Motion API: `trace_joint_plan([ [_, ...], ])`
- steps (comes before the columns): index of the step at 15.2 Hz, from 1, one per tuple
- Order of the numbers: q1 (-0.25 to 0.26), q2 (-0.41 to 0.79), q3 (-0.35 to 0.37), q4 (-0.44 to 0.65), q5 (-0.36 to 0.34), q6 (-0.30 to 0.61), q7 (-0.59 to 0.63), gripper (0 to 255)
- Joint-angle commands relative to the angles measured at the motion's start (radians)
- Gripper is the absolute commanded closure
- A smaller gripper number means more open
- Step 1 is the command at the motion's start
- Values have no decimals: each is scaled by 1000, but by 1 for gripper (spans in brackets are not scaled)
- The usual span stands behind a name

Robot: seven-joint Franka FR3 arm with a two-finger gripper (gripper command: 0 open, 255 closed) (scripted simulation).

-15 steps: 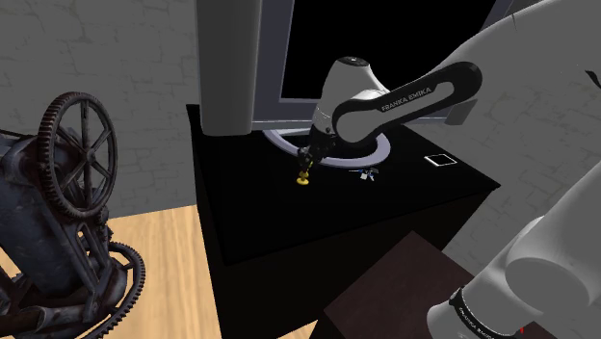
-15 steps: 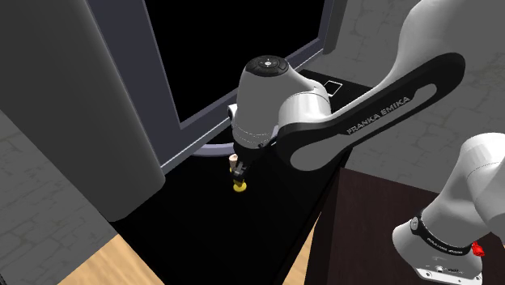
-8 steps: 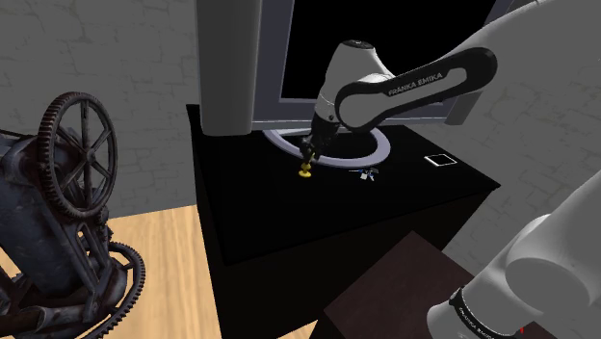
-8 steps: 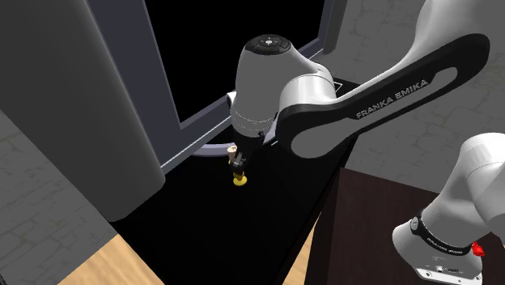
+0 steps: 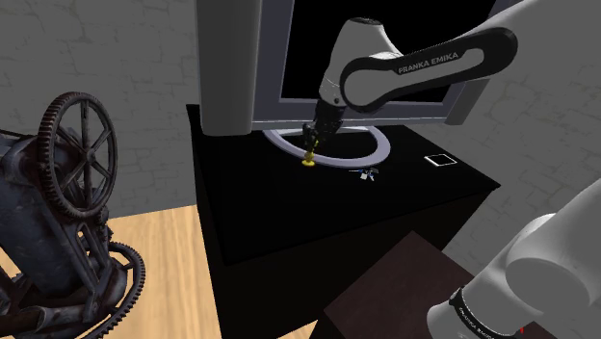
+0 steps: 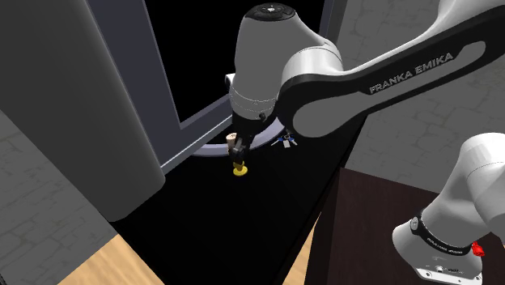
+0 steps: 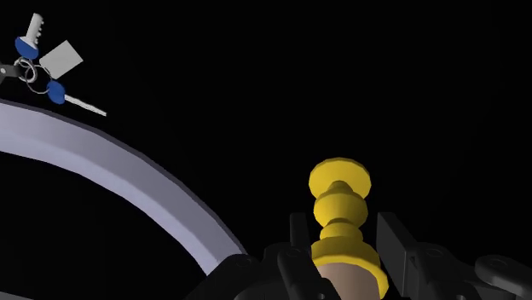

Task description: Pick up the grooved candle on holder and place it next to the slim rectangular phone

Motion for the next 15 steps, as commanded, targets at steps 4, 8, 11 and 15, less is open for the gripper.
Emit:
trace_joint_plan([
  [4,2,-23,-1,45,11,-68,-10,255],
  [8,3,-38,-2,84,18,-121,-19,255],
  [11,3,-47,-4,115,23,-161,-24,255],
  [15,3,-57,-5,159,27,-214,-31,255],
])
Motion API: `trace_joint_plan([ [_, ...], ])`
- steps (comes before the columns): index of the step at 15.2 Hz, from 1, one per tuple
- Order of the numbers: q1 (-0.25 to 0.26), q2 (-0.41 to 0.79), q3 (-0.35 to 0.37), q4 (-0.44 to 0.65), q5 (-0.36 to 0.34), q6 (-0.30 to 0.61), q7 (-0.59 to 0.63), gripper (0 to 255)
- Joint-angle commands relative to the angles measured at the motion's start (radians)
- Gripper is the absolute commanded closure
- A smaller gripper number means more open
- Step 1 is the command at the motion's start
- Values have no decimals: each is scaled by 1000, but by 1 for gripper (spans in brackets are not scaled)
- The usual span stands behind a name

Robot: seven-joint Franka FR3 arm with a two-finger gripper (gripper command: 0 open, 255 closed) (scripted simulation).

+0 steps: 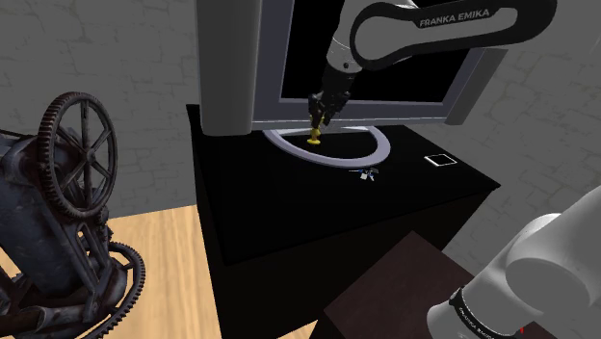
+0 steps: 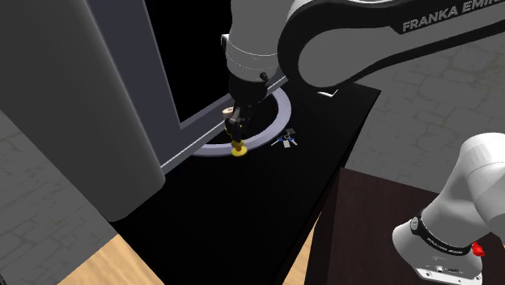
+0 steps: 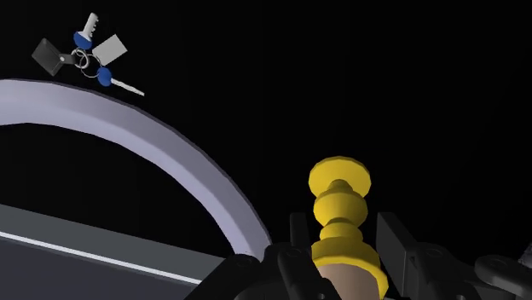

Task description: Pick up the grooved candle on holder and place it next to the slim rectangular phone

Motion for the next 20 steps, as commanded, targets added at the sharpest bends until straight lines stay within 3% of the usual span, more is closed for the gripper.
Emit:
trace_joint_plan([
  [1,1,-5,0,23,2,-29,-2,255],
  [7,1,-10,-1,85,6,-96,-8,255],
  [20,-95,-244,-213,-150,35,-78,-327,255],
])
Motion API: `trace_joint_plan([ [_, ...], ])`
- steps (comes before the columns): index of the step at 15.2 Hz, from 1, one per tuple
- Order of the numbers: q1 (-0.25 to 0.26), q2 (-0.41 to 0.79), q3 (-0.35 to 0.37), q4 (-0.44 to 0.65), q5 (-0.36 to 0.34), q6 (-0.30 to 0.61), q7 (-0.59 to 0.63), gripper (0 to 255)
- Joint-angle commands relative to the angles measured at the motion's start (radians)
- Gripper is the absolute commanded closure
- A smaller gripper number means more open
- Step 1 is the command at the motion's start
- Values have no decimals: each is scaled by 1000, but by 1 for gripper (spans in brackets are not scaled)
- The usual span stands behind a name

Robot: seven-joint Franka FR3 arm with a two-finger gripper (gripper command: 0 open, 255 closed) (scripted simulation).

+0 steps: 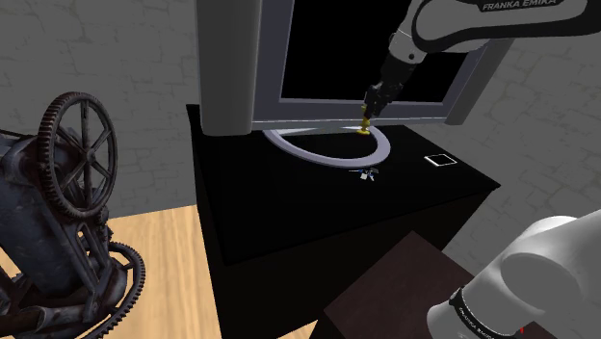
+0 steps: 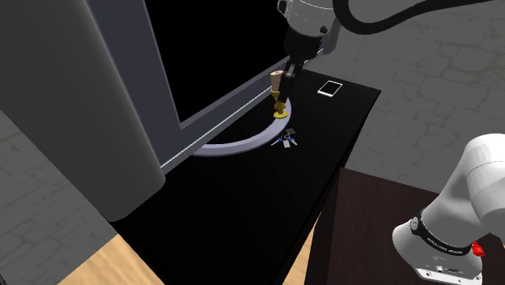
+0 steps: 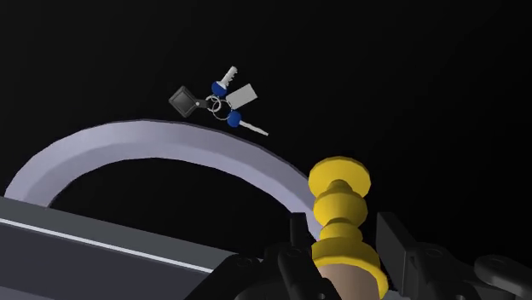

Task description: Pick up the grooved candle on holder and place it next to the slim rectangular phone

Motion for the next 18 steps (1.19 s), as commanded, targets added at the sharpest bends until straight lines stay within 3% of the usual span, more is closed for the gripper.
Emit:
trace_joint_plan([
  [1,-17,-23,-39,-24,-4,3,-54,255],
  [9,-84,-78,-186,-65,-32,-5,-251,255],
  [18,-151,-56,-363,-23,-59,-17,-480,255],
])
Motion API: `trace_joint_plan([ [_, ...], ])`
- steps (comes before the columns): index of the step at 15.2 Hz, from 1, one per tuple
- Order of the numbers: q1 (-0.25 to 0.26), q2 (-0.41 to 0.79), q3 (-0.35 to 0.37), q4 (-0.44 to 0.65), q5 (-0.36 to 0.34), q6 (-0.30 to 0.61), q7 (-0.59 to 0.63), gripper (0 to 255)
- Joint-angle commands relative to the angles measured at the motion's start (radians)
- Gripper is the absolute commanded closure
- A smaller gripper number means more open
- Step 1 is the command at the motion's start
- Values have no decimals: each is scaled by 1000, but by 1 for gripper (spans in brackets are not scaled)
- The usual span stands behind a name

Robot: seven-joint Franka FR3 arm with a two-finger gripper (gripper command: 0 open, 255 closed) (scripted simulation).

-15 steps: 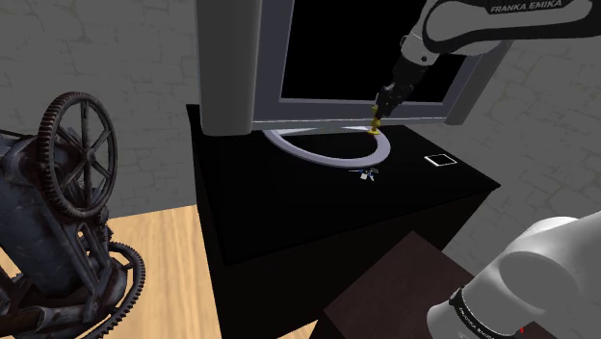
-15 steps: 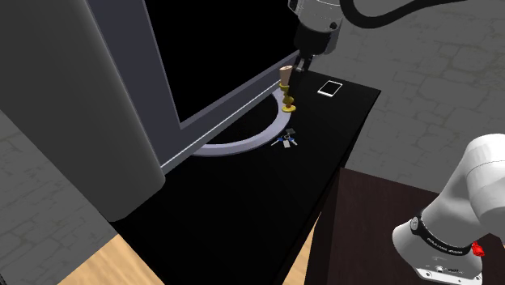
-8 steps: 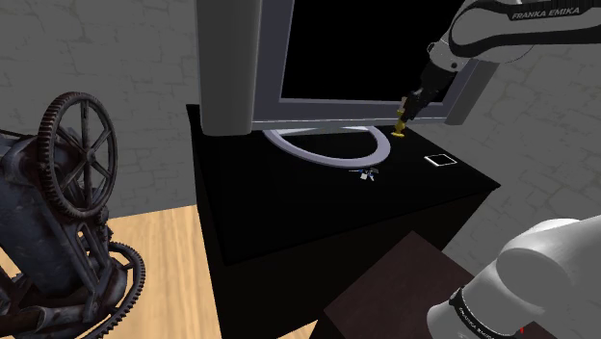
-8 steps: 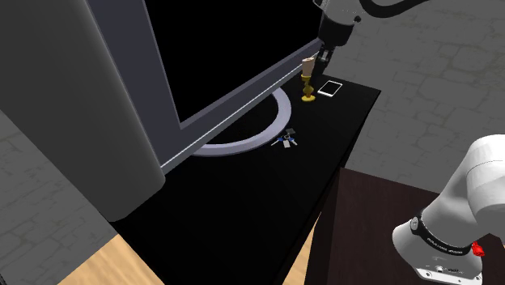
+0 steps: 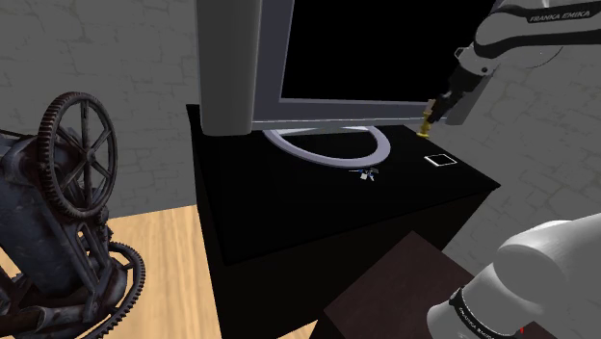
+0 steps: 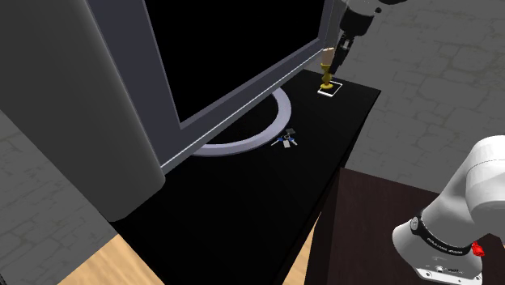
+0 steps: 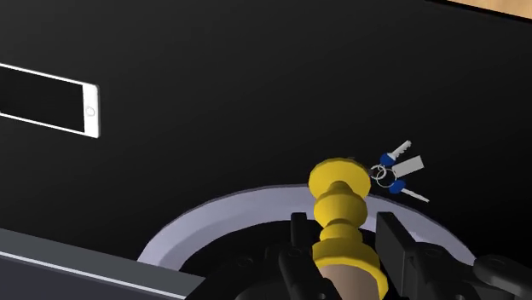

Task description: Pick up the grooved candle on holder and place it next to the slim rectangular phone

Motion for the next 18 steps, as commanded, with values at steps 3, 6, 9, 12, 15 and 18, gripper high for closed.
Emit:
trace_joint_plan([
  [3,-23,36,-82,43,-2,-4,-106,255],
  [6,-37,74,-145,87,5,-9,-188,255],
  [9,-47,123,-210,141,22,-16,-273,255],
  [12,-56,184,-277,206,52,-25,-363,255],
  [15,-64,256,-344,264,97,-25,-457,255],
  [18,-66,259,-347,227,99,15,-462,255],
])
